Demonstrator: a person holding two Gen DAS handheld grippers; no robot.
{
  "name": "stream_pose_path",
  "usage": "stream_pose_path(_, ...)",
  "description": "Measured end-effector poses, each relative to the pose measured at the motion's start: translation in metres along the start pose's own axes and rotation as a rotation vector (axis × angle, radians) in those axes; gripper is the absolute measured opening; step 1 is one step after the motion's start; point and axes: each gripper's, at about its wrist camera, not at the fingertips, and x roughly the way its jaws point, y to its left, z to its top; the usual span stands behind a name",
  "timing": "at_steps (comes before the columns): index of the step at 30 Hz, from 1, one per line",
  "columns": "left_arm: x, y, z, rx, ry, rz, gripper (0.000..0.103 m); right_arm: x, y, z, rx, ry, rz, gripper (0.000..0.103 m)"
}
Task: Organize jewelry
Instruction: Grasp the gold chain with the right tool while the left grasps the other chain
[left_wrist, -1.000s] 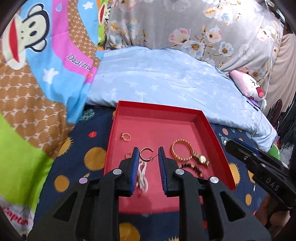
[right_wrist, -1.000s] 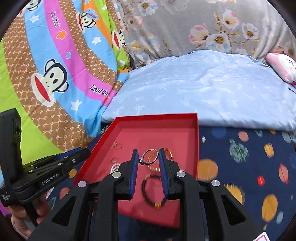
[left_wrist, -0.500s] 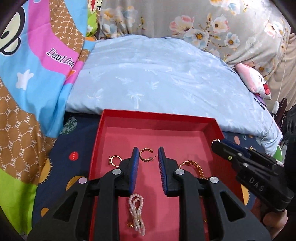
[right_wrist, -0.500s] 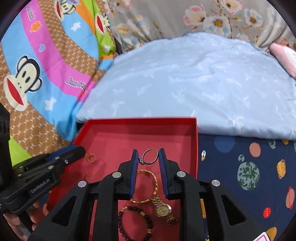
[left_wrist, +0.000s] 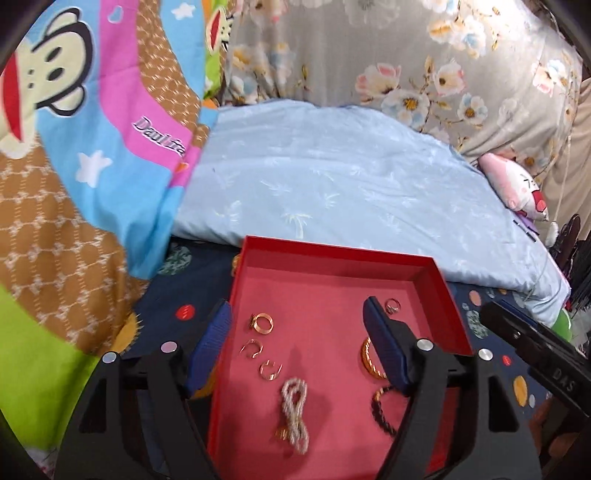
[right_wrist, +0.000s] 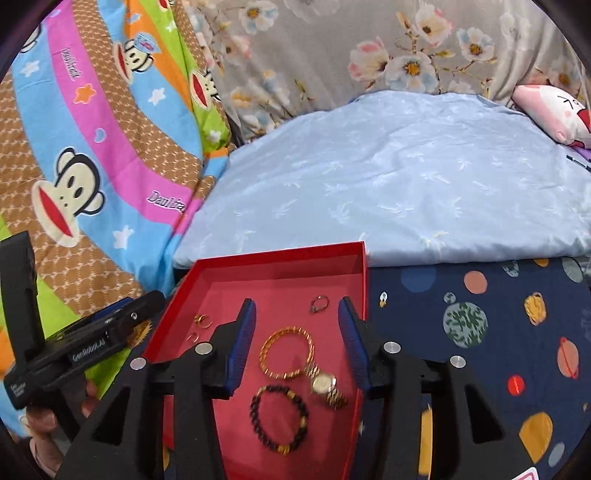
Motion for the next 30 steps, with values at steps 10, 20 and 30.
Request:
stream_pose_path(10, -0.085, 0.010, -0.088, 0.011, 0.017, -0.001, 0.075, -0.087, 0.039, -0.094, -0.090, 0.018, 0.034, 0.048)
stream_pose_path(20, -0.135, 0.015, -0.188, 0.031, 0.113, 0.007, 0.075, -0.125, 0.065, -0.203, -0.124, 0.139, 0.023, 0.049)
stream_pose_path(30, -0.142, 0.012, -0.234, 0.045, 0.130, 0.036, 0.075, -0.115, 0.090, -0.237, -0.157, 0.190, 0.050, 0.047)
